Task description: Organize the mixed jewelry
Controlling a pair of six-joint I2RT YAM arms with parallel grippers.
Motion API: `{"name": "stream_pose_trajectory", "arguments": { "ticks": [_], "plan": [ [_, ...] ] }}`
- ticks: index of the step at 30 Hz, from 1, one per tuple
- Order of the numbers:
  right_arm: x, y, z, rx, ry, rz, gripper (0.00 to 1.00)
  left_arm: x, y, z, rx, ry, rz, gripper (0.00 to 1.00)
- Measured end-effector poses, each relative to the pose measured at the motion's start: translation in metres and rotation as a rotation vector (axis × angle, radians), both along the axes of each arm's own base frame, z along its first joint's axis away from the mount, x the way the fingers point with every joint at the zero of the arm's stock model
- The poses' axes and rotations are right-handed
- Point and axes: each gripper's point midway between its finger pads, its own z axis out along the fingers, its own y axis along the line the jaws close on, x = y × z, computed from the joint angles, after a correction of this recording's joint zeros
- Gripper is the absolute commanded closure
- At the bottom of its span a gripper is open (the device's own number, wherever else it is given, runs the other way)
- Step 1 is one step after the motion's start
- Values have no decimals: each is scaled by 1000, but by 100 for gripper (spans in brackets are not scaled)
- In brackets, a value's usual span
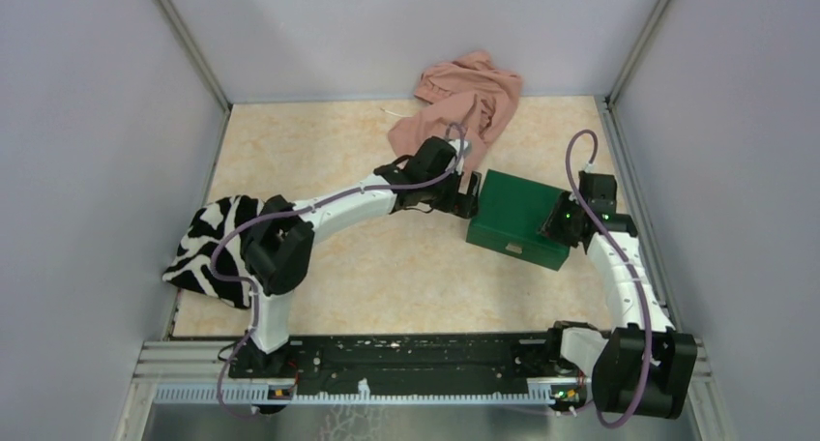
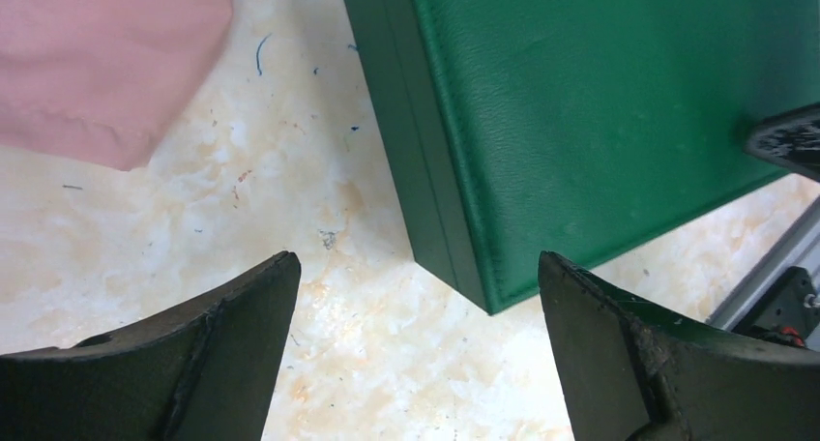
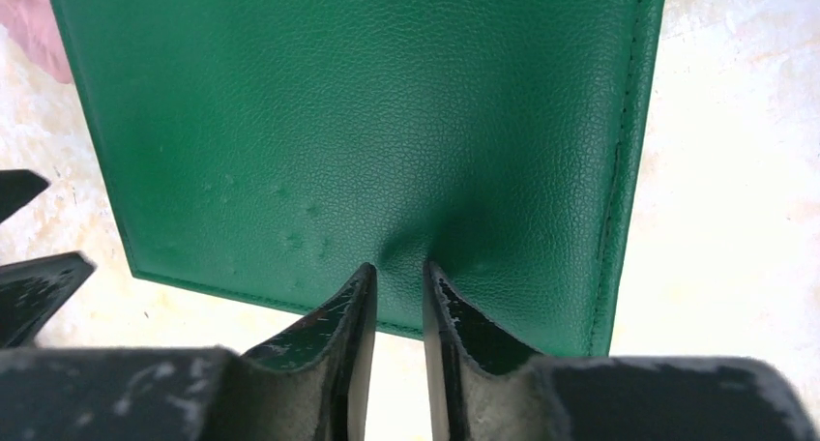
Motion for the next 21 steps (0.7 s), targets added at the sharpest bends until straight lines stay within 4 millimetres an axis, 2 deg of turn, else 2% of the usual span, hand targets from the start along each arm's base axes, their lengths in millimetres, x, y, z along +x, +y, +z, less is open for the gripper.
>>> {"name": "stream_pose_trajectory", "arguments": {
  "ticks": [3,6,10,13,15,16,18,19,21],
  "plan": [
    [1,2,1,4,-6,6,79,-1,0,22,-23,-18,-5,1],
    [2,9,7,-22,-14,37,79,-4,2,56,-73,-56,-11,1],
    [16,28,37,-41,-96,99,78,-8,10,110,-145,-134,-3,1],
    [21,28,50,-44,-163,87,76,-9,17,134,-174,-175,14,1],
    [24,27,46,-42,-193,66,74,-7,21,139,-175,-187,29,1],
    [23,26,36,-41,-188,58,73,-7,23,137,-170,-186,35,1],
    [12,25,0,-42,-110,47,74,-6,29,128,-146,-173,49,1],
    [13,26,-8,-26,-88,36,74,-6,32,122,-131,-161,56,1],
    [24,25,0,-28,-118,30,73,-7,39,111,-98,-140,69,1]
  ]
}}
